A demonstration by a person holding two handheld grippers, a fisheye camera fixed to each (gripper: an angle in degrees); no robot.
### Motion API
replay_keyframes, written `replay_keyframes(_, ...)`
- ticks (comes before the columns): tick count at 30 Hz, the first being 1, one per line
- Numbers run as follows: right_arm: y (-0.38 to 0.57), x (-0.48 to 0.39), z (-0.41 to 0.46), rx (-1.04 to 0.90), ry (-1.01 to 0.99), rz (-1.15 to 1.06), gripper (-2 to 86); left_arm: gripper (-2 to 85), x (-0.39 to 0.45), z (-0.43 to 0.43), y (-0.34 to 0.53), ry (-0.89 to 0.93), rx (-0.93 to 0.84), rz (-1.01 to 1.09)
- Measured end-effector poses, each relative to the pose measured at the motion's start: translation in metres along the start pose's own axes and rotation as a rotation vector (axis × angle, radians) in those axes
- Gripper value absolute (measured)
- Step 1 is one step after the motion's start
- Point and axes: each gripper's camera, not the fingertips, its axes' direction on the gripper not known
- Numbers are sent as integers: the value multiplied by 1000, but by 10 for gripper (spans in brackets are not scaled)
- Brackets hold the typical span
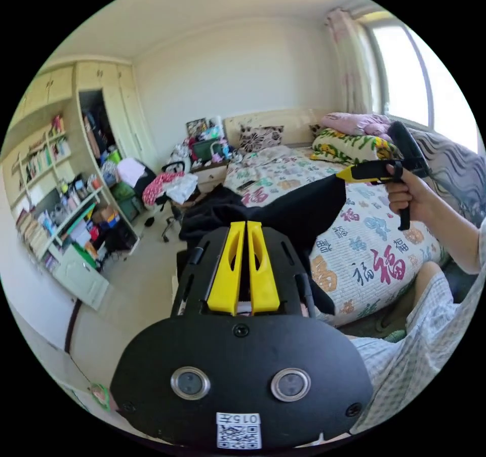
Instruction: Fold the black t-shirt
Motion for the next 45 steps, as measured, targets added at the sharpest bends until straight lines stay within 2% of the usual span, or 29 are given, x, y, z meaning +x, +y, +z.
replay_keyframes(4, 17, -18, -78, 115, 81, -44, -9, -5, 44, -5, -41, 29, 26, 97)
replay_keyframes(9, 52, -37, -175, 269, 238, -72, -9, -6, 122, 10, -83, 257, 39, 177)
replay_keyframes(13, 78, -37, -227, 317, 351, -44, -9, -6, 173, 19, -106, 349, 59, 241)
replay_keyframes(15, 94, -27, -258, 329, 460, -3, -8, -6, 192, 20, -123, 322, 136, 251)
replay_keyframes(19, 112, 17, -281, 295, 552, 117, -6, -5, 207, 42, -157, 358, 152, 264)
replay_keyframes(22, 121, 84, -281, 260, 542, 278, -5, -4, 226, 82, -179, 362, 93, 284)
replay_keyframes(25, 124, 155, -268, 191, 635, 396, -3, -1, 246, 139, -192, 380, -11, 276)
replay_keyframes(27, 130, 212, -250, 75, 666, 498, 4, 5, 264, 196, -190, 432, -136, 276)
replay_keyframes(28, 134, 223, -246, 52, 679, 526, 6, 9, 269, 211, -187, 444, -171, 276)
replay_keyframes(33, 192, 257, -224, -133, 616, 593, 86, 87, 325, 337, -123, 588, -612, 322)
replay_keyframes(36, 241, 260, -213, -256, 592, 664, 104, 98, 354, 374, -91, 628, -734, 353)
replay_keyframes(39, 274, 276, -200, -382, 586, 722, 97, 89, 375, 393, -83, 588, -731, 393)
replay_keyframes(45, 275, 324, -182, -334, 421, 817, 13, 25, 387, 421, -105, 605, -714, 442)
